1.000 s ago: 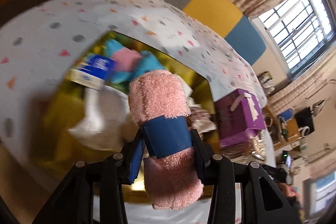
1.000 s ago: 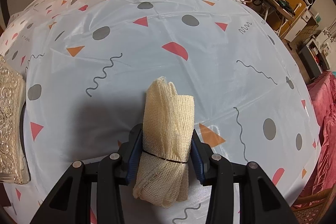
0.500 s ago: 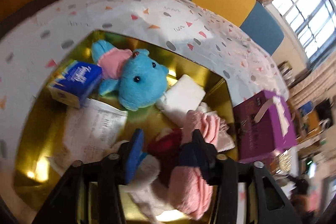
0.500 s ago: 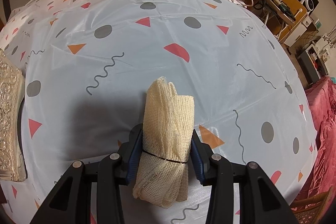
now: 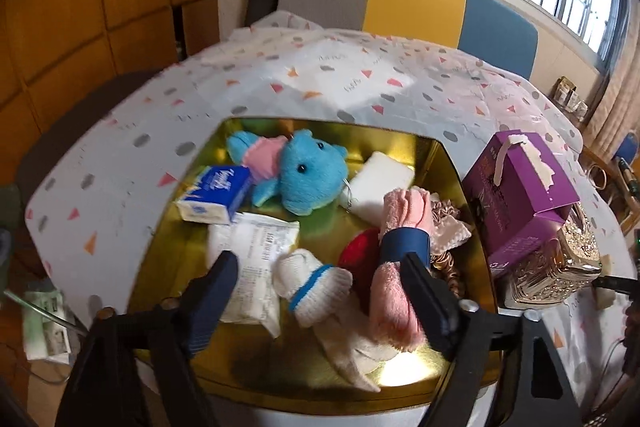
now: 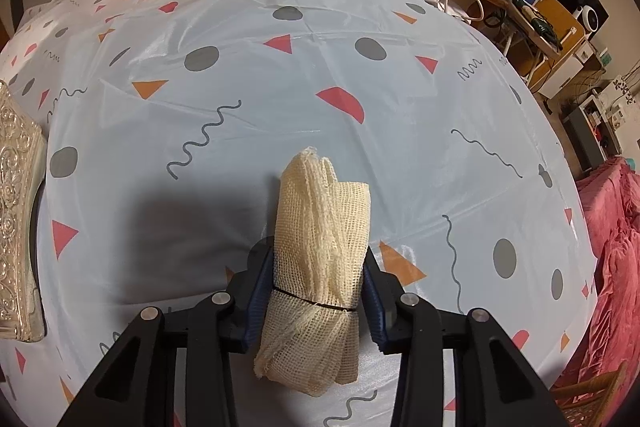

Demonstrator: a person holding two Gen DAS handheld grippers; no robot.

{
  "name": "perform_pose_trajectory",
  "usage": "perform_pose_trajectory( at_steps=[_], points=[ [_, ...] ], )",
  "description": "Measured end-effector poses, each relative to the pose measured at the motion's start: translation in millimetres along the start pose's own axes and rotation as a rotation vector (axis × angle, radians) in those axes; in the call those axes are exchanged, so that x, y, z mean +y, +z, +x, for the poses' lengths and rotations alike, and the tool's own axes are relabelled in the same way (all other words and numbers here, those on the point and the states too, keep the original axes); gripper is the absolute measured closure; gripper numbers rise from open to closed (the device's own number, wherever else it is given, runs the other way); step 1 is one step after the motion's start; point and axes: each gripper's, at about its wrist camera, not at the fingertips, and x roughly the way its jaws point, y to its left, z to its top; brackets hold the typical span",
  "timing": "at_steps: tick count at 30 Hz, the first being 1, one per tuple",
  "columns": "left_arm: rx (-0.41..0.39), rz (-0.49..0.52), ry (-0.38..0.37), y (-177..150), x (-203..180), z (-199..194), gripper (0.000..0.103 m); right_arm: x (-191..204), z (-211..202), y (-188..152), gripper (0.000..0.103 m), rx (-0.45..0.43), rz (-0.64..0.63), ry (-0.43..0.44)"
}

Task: Organize soft objects
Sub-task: 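Release the pink sock into the gold tray with the left tool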

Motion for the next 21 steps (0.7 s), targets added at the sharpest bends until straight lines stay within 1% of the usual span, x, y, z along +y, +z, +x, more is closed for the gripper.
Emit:
perform_pose_trajectory(
  at_steps=[8, 16, 21],
  points=[
    [-0.038, 0.028, 0.009, -4.2, -7.0, -20.4, 0.006, 0.3, -0.6, -0.5, 0.064, -0.001, 0.000, 0.001],
    [-0.058, 0.040, 0.008, -4.6, -7.0, -31.1, 0.001, 0.3, -1.5, 0.5, 0.065, -0.004, -0.004, 0.004],
    [-0.067, 0.052, 0.012, -5.8, -5.5, -35.7, 0.000, 2.1, -2.4, 0.9, 0.065, -0.007, -0.016, 0.023]
  ],
)
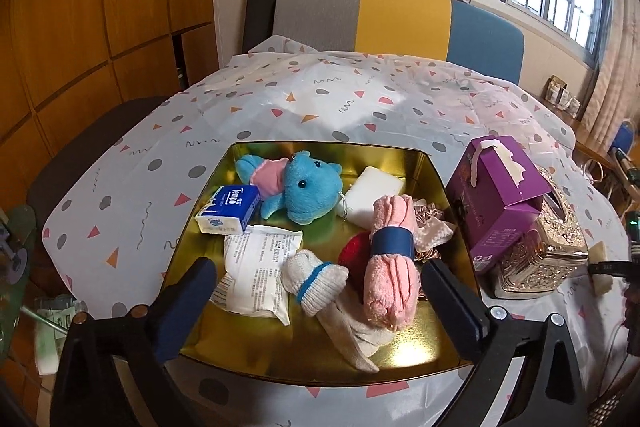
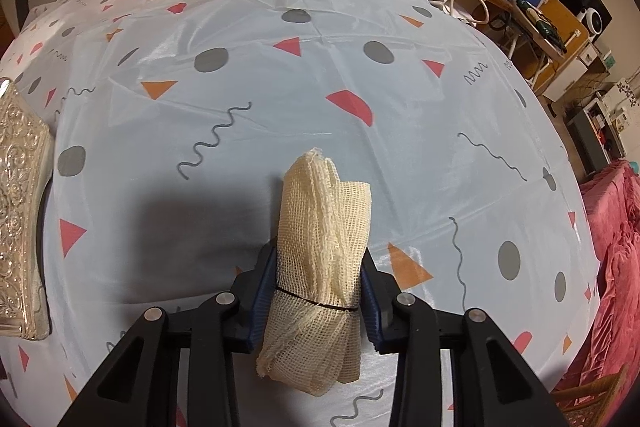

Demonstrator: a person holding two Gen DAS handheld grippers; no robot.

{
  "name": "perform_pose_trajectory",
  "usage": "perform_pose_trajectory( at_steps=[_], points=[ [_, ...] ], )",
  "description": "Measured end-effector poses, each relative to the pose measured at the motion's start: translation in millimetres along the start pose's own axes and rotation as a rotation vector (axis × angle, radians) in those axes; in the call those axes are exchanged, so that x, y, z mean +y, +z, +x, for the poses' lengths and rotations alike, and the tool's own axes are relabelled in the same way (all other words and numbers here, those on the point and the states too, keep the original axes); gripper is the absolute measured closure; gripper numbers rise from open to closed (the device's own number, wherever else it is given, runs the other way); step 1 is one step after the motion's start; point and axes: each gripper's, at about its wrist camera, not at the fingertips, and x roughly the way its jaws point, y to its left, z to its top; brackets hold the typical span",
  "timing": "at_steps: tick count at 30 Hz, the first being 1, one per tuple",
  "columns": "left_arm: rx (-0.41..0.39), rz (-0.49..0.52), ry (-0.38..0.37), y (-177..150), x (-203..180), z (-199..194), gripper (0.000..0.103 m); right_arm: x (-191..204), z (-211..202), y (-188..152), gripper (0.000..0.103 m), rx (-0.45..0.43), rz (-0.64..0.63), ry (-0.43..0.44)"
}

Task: Organize soft objects
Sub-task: 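Release the pink sock into the gold tray with the left tool, then carry the beige mesh cloth over the gold tray with the right tool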

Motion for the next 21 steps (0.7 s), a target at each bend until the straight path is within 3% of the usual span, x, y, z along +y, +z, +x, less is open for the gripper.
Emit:
perform_pose_trajectory(
  at_steps=[5, 13, 21],
  points=[
    [-0.005, 0.009, -0.004, -0.4, 0.6, -3.4, 0.000, 2.8, 0.7, 2.1, 0.065, 0.008, -0.001, 0.052],
    [-0.004, 0.011, -0.013, -4.7, 2.8, -7.4, 0.000, 11.4, 1.3, 8.6, 0.065, 0.019, 0.015, 0.063],
    [0.002, 0.015, -0.023, -10.5, 4.4, -9.5, 0.000, 40.4, -24.4, 35.8, 0.065, -0.059, -0.017, 0.104]
  ],
)
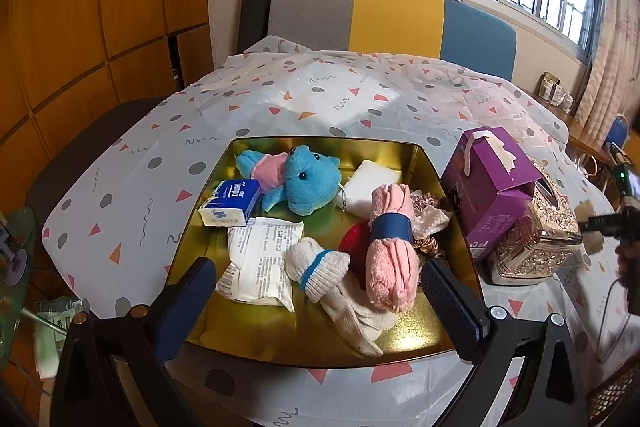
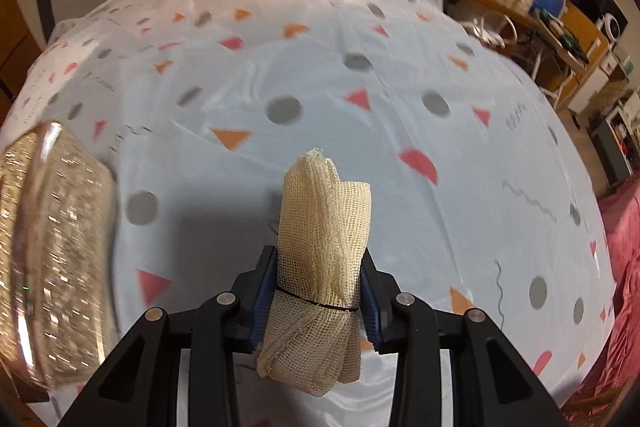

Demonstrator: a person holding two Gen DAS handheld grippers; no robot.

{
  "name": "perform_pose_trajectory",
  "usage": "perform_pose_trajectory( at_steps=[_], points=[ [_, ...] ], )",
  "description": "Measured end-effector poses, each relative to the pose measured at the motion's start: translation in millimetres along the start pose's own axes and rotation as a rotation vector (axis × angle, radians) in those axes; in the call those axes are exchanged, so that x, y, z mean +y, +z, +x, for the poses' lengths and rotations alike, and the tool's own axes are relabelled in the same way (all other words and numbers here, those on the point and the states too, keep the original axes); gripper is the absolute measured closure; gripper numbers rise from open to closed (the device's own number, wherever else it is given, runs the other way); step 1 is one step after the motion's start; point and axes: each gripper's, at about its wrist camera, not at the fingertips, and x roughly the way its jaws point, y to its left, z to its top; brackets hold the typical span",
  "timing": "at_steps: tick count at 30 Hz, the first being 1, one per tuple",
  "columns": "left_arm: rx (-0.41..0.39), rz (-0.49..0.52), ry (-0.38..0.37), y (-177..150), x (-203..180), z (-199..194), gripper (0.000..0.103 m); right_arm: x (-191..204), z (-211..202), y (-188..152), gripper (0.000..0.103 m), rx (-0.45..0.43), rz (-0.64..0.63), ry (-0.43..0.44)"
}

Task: Organize soft objects
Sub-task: 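Carry the beige mesh cloth over the gold tray with the right tool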

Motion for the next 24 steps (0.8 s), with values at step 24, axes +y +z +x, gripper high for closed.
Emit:
perform_pose_trajectory(
  at_steps=[24],
  points=[
    [0.024, -0.038, 0.015, -9.0, 20.0, 5.0, 0.000, 184.5, -140.9, 73.7, 0.065, -0.332, -0.325, 0.288]
  ],
)
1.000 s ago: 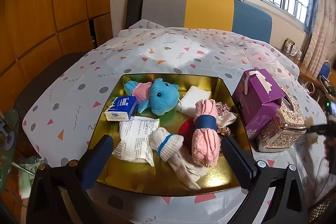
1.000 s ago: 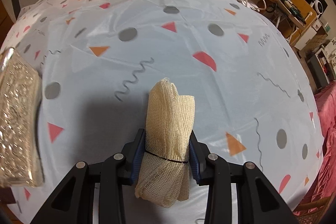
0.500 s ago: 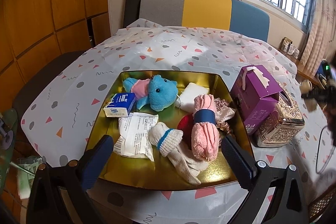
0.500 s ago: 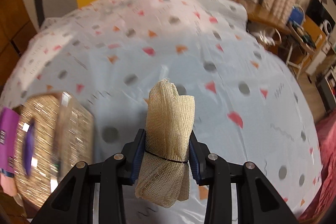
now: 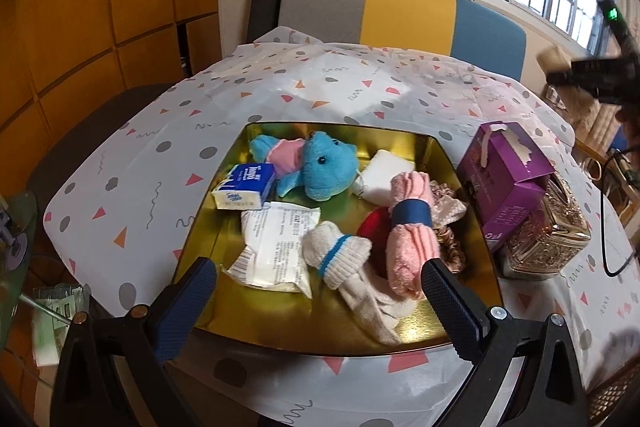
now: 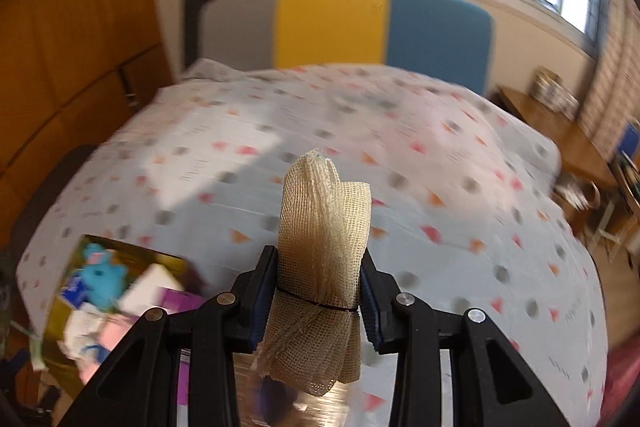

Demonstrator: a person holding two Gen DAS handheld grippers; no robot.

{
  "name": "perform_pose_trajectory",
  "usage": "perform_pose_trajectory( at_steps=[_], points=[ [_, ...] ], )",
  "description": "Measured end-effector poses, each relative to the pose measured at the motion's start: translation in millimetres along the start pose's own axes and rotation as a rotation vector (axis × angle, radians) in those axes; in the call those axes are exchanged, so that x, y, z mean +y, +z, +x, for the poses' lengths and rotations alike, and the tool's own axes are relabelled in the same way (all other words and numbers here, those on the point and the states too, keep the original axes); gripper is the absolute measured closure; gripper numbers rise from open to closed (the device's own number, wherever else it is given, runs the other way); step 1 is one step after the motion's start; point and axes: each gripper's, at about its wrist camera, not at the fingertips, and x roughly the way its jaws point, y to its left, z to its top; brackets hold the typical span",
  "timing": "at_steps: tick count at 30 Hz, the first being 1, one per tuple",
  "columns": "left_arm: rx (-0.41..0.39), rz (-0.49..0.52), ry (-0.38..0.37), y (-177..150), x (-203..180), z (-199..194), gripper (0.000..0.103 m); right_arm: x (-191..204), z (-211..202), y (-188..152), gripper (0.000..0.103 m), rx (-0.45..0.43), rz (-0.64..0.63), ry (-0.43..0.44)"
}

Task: Organize soft objects
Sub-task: 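Carry the beige mesh cloth over the gold tray with the right tool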

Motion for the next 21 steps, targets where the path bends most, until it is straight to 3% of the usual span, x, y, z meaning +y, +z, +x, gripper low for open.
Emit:
perform_pose_trajectory(
  at_steps=[9, 21],
  points=[
    [-0.007, -0.049, 0.048, -0.6, 25.6, -1.7, 0.000, 109.2, -1.5, -0.8, 0.065, 0.000, -0.152, 0.213],
    [-0.004, -0.146, 0.125, -7.5, 65.5, -2.6, 0.000, 213.3, 42.6, -72.0, 0.065, 0.193, -0.133, 0.471]
  ],
)
